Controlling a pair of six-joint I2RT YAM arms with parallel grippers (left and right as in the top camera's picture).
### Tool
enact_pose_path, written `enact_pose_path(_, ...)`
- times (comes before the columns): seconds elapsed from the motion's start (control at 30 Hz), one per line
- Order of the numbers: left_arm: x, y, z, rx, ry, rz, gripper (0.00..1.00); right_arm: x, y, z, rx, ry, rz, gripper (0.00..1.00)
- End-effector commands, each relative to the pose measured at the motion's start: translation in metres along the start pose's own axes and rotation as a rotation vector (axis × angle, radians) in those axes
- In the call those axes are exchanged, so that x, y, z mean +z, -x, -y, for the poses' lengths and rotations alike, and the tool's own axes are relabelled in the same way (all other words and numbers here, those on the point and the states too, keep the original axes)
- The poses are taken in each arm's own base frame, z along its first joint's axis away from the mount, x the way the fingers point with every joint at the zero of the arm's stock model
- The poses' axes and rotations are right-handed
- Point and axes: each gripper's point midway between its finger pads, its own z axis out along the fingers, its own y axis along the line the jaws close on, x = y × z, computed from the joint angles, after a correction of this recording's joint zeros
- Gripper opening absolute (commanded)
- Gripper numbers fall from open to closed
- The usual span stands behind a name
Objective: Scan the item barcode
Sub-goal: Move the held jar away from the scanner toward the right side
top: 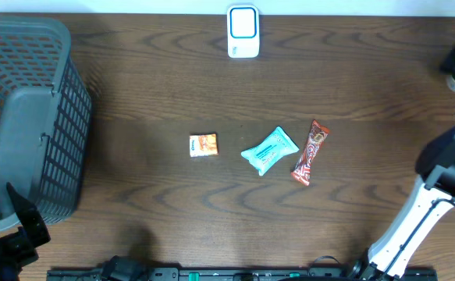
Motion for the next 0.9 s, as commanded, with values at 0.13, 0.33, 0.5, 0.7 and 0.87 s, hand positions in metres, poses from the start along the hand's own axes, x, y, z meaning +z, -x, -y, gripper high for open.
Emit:
enact_pose_path(0.13, 0.0, 0.0, -0.002, -0.013, 0.01, -0.002, 0.98, 0.089, -0.024, 0.089, 0.245, 0.015, -0.185, 0.41)
enact_pose_path(0.33, 0.0, 0.0, -0.002, -0.013, 0.01, -0.002, 0.98, 0.127, -0.044, 0.136, 0.358, 0.042, -0.266, 0.42)
enact_pose_path(0.5, 0.0, 0.0, -0.002, -0.013, 0.01, -0.002, 0.98, 0.127, -0.039, 0.157, 0.467, 0.152, -0.253, 0.59)
enact_pose_path(0.7, 0.0, 0.0, -0.002, -0.013, 0.01, -0.002, 0.98, 0.11, -0.035, 0.188, 0.542, 0.194, -0.234, 0.99)
enact_pose_path(0.87, 0.0, 0.0, -0.002, -0.013, 0.01, -0.002, 0.98, 0.071, -0.014, 0.198, 0.581, 0.288, -0.151, 0.99)
